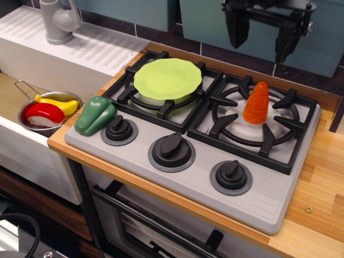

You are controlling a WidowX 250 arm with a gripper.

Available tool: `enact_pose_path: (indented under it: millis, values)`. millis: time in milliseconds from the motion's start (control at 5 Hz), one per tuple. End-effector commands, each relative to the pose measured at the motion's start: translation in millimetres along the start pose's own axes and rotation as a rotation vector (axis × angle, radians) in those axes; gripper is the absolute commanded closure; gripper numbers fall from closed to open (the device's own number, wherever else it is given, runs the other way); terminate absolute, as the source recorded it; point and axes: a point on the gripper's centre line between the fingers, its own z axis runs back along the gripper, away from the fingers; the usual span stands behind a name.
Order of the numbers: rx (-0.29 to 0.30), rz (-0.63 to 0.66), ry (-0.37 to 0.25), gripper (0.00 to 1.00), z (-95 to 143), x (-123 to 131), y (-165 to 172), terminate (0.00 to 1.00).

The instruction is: End effector reaching carrot

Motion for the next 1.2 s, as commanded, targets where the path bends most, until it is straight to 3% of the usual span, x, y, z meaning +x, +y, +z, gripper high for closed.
enact_pose_path:
  millis: [0,1000]
  values:
    - [0.004,-0.03,-0.151,0.0,-12.8,2.6,-9.7,0.0]
    - [0.048,-0.114,-0.322,0.0,-58.8,-8.2,4.3,0.0]
